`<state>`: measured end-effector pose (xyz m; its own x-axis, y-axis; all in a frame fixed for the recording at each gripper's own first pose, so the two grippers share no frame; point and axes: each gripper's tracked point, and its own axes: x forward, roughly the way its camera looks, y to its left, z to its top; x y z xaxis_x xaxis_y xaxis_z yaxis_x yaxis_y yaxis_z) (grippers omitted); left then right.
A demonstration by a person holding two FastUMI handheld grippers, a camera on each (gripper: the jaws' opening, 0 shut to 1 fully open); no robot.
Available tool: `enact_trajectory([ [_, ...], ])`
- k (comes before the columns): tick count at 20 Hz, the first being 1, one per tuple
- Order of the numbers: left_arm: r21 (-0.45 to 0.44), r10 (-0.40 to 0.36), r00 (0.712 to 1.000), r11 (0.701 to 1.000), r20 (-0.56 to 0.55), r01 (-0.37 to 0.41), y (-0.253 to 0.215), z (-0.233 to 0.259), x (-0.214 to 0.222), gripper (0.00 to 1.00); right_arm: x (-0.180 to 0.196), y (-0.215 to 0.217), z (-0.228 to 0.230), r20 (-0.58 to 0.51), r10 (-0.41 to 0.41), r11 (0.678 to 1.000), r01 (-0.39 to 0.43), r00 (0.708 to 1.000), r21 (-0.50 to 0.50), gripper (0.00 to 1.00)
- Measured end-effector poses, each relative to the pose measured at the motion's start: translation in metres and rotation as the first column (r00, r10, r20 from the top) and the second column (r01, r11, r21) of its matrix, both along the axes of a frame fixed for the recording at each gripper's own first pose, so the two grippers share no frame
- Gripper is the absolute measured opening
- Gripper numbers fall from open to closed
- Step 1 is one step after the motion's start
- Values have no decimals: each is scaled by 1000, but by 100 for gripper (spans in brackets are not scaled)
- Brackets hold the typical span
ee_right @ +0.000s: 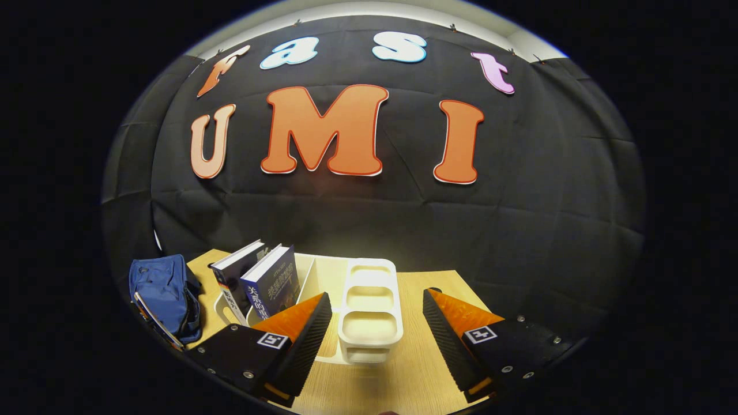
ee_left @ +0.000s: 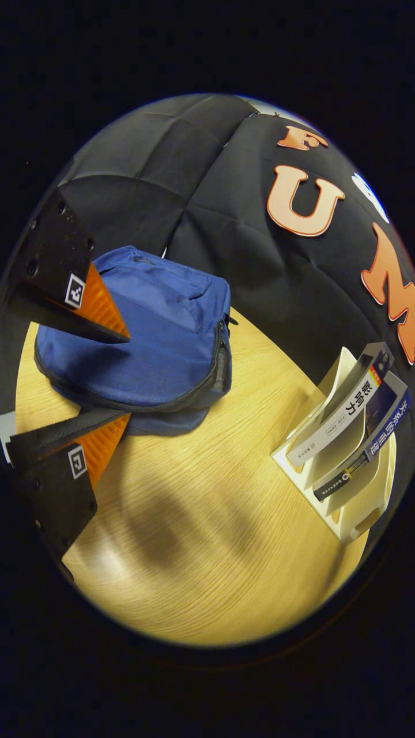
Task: Open the schoolbag, grab two books from the bookshelf and put them into the schoolbag.
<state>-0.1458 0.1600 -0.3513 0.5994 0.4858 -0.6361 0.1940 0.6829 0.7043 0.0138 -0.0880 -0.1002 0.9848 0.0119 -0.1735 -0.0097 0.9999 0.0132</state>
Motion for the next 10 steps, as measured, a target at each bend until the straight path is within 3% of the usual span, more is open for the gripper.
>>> enact_trajectory([
  [1, 2, 9, 1000, 1000, 0, -9, 0, 0, -1, 72, 0, 2, 0, -2, 5, 1000, -5, 1000, -1, 95],
  [2, 4, 11, 1000, 1000, 7, -11, 0, 2, -4, 55, -1, 5, 1, -1, 11, 1000, -11, 1000, -4, 95],
  [7, -29, 24, 997, 999, 68, -22, -1, 16, 0, 15, -4, 23, 7, 15, 49, 999, -49, 999, -19, 95],
  [10, -108, 65, 994, 993, 87, -56, -1, 32, 5, 7, -6, 39, 11, 17, 82, 997, -81, 997, -17, 95],
])
